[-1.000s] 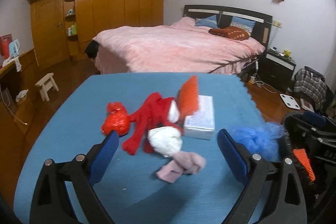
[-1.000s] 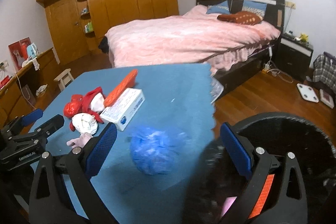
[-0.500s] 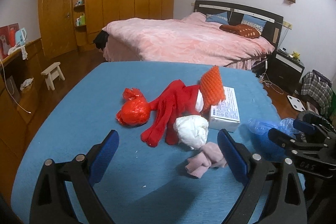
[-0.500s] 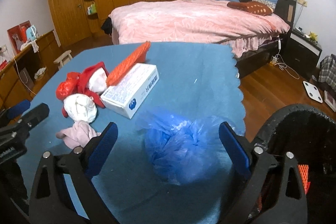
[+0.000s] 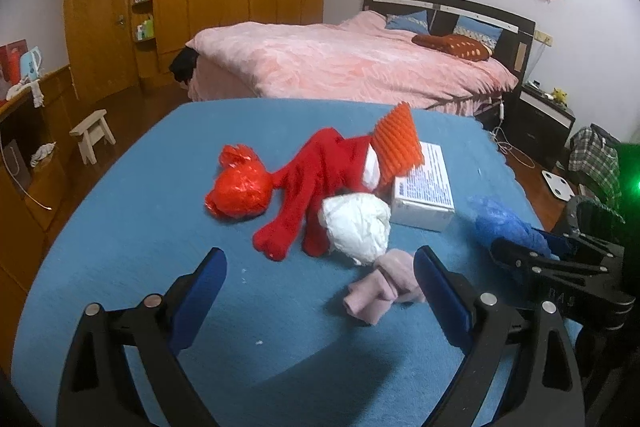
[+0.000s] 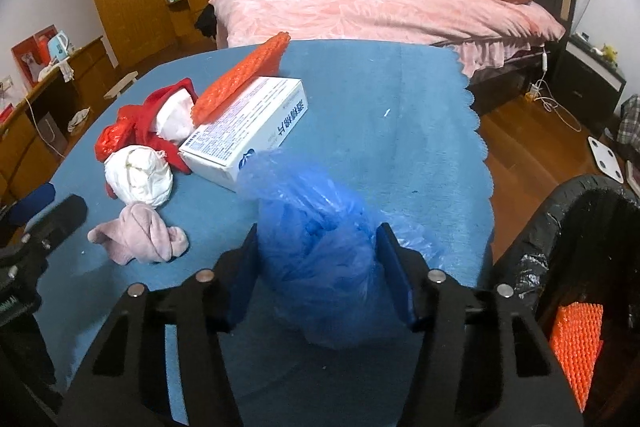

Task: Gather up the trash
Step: 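Grasp the blue plastic bag on the table with the right tool, then grasp the pink cloth with the left tool while the right tool holds the blue bag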

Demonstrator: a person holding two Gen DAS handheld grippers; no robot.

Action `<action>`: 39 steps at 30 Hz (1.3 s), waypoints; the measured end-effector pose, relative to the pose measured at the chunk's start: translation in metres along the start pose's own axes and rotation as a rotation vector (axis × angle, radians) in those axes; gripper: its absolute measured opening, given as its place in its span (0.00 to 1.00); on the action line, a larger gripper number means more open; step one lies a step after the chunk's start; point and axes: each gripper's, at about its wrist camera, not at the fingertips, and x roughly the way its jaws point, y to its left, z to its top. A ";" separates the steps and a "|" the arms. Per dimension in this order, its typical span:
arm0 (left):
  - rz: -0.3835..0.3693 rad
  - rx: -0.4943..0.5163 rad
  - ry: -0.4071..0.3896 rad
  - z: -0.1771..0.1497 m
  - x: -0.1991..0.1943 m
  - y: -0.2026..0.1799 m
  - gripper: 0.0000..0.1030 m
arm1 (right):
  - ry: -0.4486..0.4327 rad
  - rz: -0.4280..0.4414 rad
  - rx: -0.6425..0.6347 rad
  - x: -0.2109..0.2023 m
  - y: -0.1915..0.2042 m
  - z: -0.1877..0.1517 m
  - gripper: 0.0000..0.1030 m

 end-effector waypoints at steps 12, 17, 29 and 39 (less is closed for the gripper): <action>-0.063 0.026 0.090 -0.007 0.023 -0.013 0.73 | -0.001 0.001 -0.002 -0.001 0.000 0.000 0.53; -0.101 0.028 0.094 -0.008 0.025 -0.016 0.56 | 0.000 0.000 -0.002 -0.001 0.001 0.000 0.53; -0.185 0.057 0.075 -0.009 0.018 -0.027 0.06 | -0.011 0.005 -0.005 -0.005 0.003 0.000 0.52; -0.186 0.034 0.076 -0.008 0.015 -0.027 0.21 | -0.020 0.013 -0.002 -0.013 0.000 0.001 0.52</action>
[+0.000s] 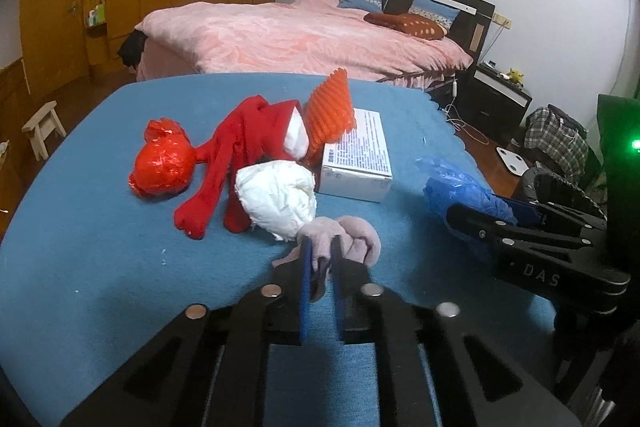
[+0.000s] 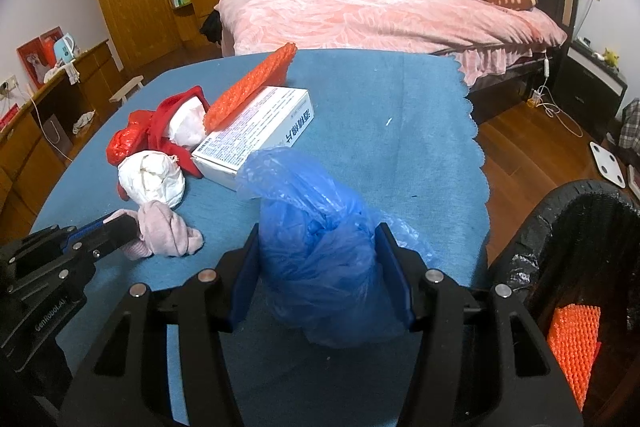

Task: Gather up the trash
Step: 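Grasp the pink cloth with the left tool while the right tool holds the blue bag, then carry the pink cloth and blue bag over the black bin with both tools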

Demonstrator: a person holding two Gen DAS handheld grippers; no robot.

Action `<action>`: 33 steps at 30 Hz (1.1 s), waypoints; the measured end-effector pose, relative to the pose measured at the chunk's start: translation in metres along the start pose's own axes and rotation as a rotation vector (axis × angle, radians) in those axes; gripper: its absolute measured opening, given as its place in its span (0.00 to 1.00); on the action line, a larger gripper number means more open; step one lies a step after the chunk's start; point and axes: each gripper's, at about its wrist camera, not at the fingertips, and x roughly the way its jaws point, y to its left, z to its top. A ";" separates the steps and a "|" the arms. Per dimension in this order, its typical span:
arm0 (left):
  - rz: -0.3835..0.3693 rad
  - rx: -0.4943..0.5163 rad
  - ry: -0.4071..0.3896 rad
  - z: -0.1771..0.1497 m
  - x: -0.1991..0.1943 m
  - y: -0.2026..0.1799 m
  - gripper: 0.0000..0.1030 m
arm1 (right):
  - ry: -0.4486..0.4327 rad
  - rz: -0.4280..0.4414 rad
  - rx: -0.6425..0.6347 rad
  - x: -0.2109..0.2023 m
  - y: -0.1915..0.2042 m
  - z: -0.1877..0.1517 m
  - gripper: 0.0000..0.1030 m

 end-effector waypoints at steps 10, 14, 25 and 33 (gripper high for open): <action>0.013 -0.018 0.014 0.005 0.011 -0.005 0.59 | -0.004 0.001 0.012 -0.001 -0.005 0.002 0.52; -0.012 -0.007 0.041 0.006 0.018 -0.010 0.62 | -0.003 0.001 0.013 0.000 -0.006 0.002 0.52; -0.061 0.061 0.017 0.005 0.014 -0.024 0.34 | -0.008 0.008 0.017 -0.001 -0.005 0.002 0.52; -0.032 0.042 -0.028 0.016 -0.005 -0.023 0.34 | -0.038 0.019 0.019 -0.017 -0.005 0.008 0.52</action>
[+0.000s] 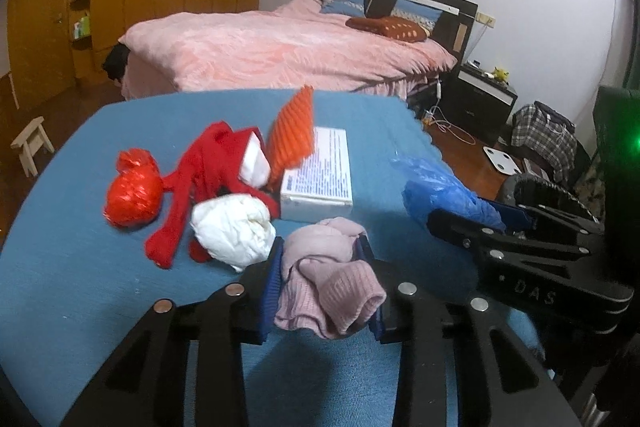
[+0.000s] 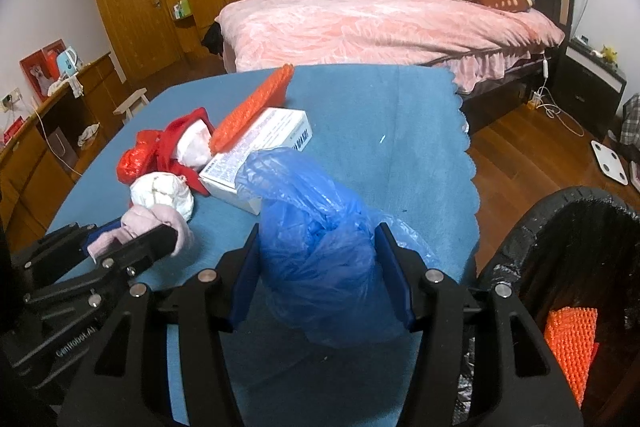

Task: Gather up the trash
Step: 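Carry the pink cloth and blue bag over the black bin with both tools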

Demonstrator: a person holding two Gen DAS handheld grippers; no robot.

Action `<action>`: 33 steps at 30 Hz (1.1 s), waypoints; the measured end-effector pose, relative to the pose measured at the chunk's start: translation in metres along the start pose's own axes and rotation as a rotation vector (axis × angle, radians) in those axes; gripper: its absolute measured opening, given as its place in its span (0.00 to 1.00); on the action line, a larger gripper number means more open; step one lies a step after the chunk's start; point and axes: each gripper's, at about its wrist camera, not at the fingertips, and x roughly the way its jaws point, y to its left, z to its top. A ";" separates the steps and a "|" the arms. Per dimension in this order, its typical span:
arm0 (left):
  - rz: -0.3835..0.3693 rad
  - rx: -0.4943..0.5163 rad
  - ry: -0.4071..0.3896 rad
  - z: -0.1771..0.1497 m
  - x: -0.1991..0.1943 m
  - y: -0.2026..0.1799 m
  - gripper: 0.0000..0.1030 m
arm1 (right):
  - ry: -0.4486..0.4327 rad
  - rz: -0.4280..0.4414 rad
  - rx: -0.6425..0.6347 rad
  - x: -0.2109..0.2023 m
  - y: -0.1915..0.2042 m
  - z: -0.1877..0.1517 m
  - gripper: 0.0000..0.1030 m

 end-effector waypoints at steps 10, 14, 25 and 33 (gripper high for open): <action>0.035 -0.008 -0.046 0.017 -0.024 -0.003 0.34 | -0.057 0.011 0.011 -0.040 -0.005 0.011 0.52; 0.041 -0.004 -0.061 0.023 -0.033 -0.011 0.34 | -0.090 0.005 0.013 -0.062 -0.010 0.014 0.52; 0.008 0.032 -0.105 0.036 -0.049 -0.054 0.34 | -0.167 -0.042 0.051 -0.121 -0.046 0.012 0.52; -0.062 0.081 -0.119 0.042 -0.049 -0.107 0.34 | -0.201 -0.112 0.099 -0.154 -0.087 -0.002 0.52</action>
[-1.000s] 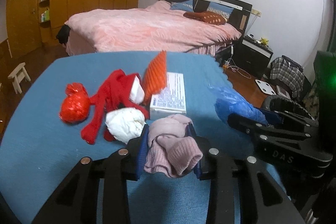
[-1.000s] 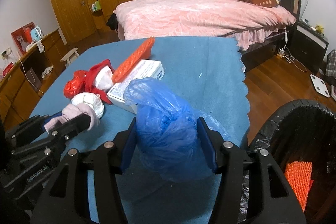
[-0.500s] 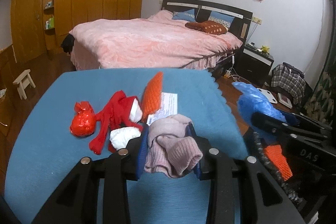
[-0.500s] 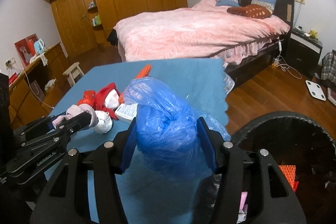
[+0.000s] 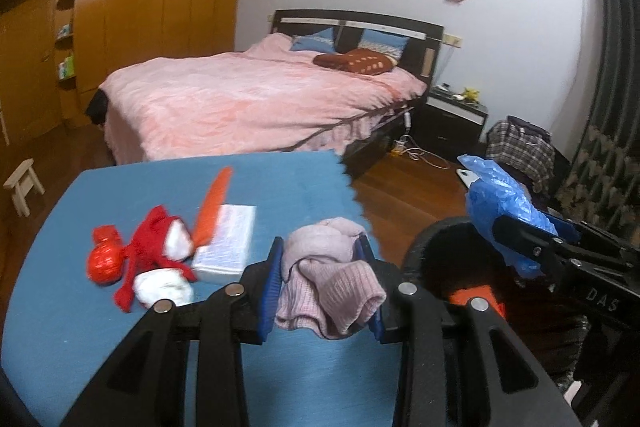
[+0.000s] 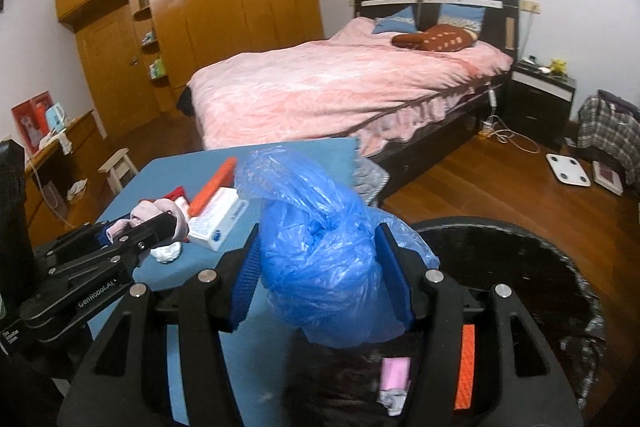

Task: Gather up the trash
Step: 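Carry the pink cloth and blue bag over the black bin with both tools, then open both tools to drop the pink cloth and blue bag into the bin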

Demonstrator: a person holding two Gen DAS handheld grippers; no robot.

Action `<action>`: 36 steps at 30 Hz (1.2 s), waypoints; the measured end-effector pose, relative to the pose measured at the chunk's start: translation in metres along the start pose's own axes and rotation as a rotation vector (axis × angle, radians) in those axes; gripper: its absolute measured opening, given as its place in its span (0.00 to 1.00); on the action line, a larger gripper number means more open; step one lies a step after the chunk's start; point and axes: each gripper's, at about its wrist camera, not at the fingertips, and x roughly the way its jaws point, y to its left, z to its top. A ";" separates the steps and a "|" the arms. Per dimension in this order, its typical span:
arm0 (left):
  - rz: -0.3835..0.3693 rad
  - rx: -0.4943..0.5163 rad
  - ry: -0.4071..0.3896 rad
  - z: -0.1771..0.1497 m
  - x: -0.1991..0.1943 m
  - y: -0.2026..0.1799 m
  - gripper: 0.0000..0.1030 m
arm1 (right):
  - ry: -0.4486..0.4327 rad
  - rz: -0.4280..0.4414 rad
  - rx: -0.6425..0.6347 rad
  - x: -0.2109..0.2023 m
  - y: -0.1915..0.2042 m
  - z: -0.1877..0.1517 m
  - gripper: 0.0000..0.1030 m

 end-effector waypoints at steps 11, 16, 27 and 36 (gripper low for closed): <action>-0.100 0.053 -0.005 0.008 0.016 -0.066 0.34 | -0.013 -0.119 0.073 -0.024 -0.066 -0.017 0.52; -0.151 0.079 0.004 0.006 0.026 -0.094 0.34 | -0.009 -0.161 0.097 -0.031 -0.087 -0.027 0.52; -0.232 0.114 0.038 -0.005 0.046 -0.137 0.35 | 0.011 -0.235 0.141 -0.040 -0.122 -0.049 0.54; -0.269 0.109 0.075 -0.008 0.056 -0.144 0.57 | 0.024 -0.277 0.157 -0.042 -0.137 -0.058 0.65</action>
